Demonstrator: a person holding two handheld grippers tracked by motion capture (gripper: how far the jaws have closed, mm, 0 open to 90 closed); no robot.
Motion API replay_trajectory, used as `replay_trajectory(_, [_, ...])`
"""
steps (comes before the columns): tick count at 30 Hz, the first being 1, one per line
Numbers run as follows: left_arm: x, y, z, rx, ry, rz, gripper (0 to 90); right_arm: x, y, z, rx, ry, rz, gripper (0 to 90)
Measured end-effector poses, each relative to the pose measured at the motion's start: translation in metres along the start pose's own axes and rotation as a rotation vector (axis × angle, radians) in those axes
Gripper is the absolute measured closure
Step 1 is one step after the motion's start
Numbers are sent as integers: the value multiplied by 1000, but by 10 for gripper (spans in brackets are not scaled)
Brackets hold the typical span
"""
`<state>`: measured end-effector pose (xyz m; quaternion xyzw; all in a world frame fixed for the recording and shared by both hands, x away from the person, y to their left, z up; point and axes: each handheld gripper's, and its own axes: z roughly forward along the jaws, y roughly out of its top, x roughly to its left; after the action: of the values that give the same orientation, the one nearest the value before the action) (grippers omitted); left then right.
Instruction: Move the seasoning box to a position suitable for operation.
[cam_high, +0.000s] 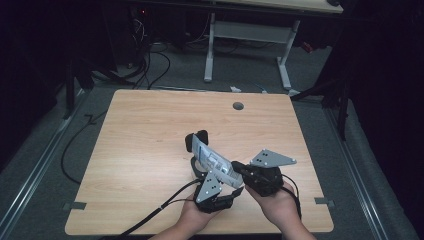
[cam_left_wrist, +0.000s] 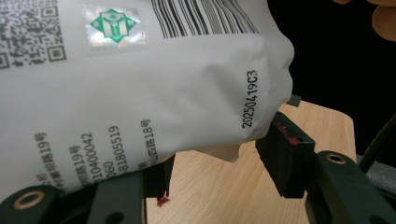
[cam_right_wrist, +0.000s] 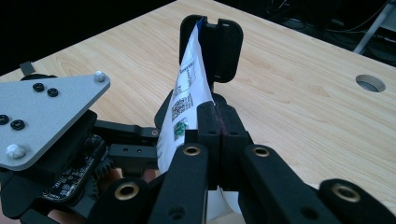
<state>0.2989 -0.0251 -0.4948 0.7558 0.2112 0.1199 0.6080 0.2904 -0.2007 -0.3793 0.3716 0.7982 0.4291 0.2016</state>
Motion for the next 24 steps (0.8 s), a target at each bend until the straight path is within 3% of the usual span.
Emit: replay_trajectory(24, [-1,5,1,-14,-3,8,493,2,5,-3,-2,-6,-11,900])
